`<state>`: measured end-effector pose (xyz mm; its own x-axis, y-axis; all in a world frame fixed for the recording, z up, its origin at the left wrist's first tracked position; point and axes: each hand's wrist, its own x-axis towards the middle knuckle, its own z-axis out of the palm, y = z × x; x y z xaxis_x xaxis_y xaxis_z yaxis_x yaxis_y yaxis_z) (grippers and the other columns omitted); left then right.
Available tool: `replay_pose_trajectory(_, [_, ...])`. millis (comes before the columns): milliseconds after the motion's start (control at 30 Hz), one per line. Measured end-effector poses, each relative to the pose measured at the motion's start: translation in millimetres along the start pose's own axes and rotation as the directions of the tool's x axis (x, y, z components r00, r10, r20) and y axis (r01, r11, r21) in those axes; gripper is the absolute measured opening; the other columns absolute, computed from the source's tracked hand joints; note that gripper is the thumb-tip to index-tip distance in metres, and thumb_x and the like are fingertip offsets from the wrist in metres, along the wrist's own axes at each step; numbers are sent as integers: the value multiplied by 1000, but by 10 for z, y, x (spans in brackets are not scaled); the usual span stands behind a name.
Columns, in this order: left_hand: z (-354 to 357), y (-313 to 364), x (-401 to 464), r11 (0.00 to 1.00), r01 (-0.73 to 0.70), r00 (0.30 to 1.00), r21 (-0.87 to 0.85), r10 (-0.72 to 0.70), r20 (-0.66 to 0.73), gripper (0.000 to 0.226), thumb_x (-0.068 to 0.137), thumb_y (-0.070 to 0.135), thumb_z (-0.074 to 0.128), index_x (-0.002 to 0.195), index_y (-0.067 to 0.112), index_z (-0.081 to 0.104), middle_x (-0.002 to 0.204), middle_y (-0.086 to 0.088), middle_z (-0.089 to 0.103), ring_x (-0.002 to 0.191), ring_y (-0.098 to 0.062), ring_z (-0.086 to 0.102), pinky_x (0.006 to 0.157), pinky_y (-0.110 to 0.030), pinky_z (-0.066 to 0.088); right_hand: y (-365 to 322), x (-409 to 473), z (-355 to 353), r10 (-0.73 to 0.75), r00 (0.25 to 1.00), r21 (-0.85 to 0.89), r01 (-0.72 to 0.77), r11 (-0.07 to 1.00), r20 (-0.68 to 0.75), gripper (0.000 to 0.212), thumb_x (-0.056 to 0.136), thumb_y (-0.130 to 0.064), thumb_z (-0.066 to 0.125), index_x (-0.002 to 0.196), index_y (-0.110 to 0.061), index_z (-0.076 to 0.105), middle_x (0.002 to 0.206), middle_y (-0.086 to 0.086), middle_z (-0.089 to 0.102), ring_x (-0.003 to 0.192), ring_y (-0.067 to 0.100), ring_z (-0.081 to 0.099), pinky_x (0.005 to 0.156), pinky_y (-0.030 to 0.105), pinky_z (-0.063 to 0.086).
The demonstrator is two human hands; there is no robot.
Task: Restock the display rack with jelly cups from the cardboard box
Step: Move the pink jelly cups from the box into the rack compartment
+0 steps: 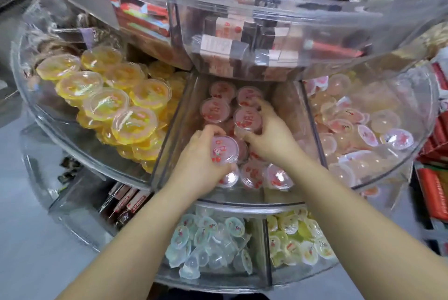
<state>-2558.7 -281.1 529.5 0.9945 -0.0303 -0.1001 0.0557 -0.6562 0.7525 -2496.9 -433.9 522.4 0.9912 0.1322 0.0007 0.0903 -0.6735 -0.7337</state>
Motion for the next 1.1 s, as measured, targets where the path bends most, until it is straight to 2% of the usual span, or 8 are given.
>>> replay_pose_trajectory(100, [-13, -52, 31, 997, 38, 999, -63, -38, 1, 57, 68, 29, 80, 111, 29, 43, 113, 3, 52, 101, -16, 52, 79, -25, 38, 97, -14, 49, 145, 988, 73, -141, 987, -48, 62, 72, -32, 77, 118, -18, 37, 90, -10, 60, 81, 9, 58, 58, 12, 39])
replay_pose_trajectory(167, [-15, -65, 24, 995, 55, 998, -81, -56, -16, 58, 68, 29, 80, 112, 29, 42, 114, 3, 53, 101, -15, 52, 79, -24, 38, 136, 5, 83, 206, 979, 131, -203, 970, -12, 55, 67, -33, 81, 104, -16, 43, 84, -15, 58, 78, 4, 56, 56, 8, 41])
replay_pose_trajectory(433, [19, -39, -2, 993, 87, 989, -81, -96, -113, 59, 66, 27, 82, 111, 22, 45, 110, 1, 58, 100, -18, 56, 78, -27, 44, 73, 124, 138, 132, 991, 184, -135, 974, 25, 28, 71, -21, 77, 93, -25, 59, 84, -12, 61, 83, 9, 60, 59, 11, 38])
replay_pose_trajectory(767, [3, 154, 13, 996, 37, 990, -78, -47, -136, 59, 63, 38, 81, 102, 29, 38, 105, 10, 49, 93, -8, 46, 74, -21, 35, 104, -161, -44, 179, 977, 158, -196, 968, 116, 36, 71, -13, 75, 99, -22, 55, 85, -9, 61, 83, 17, 64, 73, 28, 54])
replay_pose_trajectory(867, [34, 266, 72, 995, 5, 993, -99, -17, -119, 60, 63, 40, 80, 104, 28, 39, 106, 8, 50, 96, -9, 50, 71, -19, 40, 37, -377, -87, 37, 977, 105, -59, 993, 208, 49, 67, -15, 77, 108, -28, 54, 92, -13, 62, 82, 6, 62, 72, 19, 50])
replay_pose_trajectory(967, [95, 379, 115, 961, 35, 998, -274, -19, 60, 63, 68, 35, 79, 119, 24, 43, 116, 4, 55, 102, -10, 58, 87, -27, 51, -10, -433, -83, 14, 996, 240, -35, 970, 90, 49, 64, -21, 70, 108, -36, 56, 99, -20, 64, 93, -9, 59, 81, 9, 46])
replay_pose_trajectory(1033, [110, 403, 141, 948, 25, 989, -316, 23, 146, 63, 76, 34, 72, 131, 22, 43, 121, 7, 55, 101, -5, 60, 91, -22, 49, 43, -421, -102, 153, 987, 355, -157, 921, 40, 41, 72, -18, 72, 110, -28, 61, 103, -10, 68, 97, 3, 63, 86, 23, 51])
replay_pose_trajectory(1100, [74, 372, 181, 981, -145, 988, -126, 150, 31, 47, 86, 27, 62, 130, 17, 48, 118, 6, 55, 104, -8, 56, 89, -8, 39, 81, -408, -109, 307, 951, 468, -286, 836, 33, 38, 75, -14, 73, 111, -18, 62, 101, 0, 70, 95, 15, 66, 85, 36, 54])
